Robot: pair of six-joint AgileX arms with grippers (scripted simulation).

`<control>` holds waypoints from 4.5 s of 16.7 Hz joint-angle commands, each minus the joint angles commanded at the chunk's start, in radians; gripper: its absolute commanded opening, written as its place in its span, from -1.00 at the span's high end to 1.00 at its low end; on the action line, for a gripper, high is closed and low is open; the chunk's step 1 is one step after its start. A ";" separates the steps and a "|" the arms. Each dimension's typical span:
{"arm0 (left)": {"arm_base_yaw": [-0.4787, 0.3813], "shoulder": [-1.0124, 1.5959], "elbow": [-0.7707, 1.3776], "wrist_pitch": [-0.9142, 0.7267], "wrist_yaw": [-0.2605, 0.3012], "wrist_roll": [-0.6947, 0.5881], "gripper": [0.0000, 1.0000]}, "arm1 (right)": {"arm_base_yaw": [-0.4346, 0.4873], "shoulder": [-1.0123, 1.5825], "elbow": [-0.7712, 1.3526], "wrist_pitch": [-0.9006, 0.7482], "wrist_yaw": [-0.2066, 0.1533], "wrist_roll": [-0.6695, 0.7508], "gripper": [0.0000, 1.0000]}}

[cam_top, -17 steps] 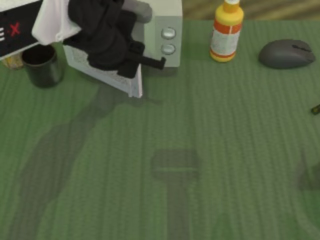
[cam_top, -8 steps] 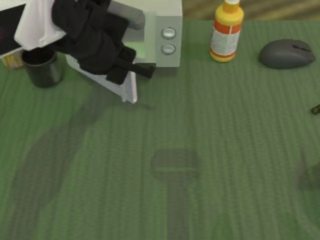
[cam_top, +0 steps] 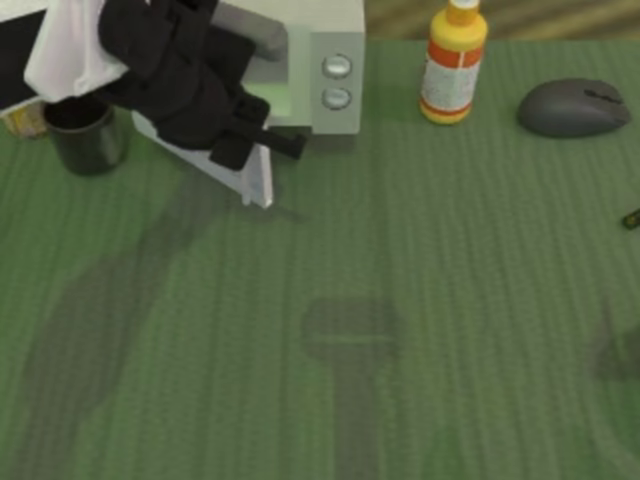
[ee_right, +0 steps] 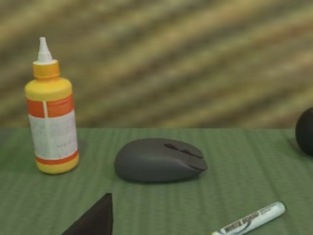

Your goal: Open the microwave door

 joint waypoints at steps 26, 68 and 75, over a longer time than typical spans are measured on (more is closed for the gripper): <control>0.044 -0.046 -0.059 -0.004 0.071 0.123 1.00 | 0.000 0.000 0.000 0.000 0.000 0.000 -1.00; 0.117 -0.100 -0.113 -0.029 0.173 0.311 1.00 | 0.000 0.000 0.000 0.000 0.000 0.000 -1.00; 0.117 -0.100 -0.113 -0.029 0.173 0.311 1.00 | 0.000 0.000 0.000 0.000 0.000 0.000 -1.00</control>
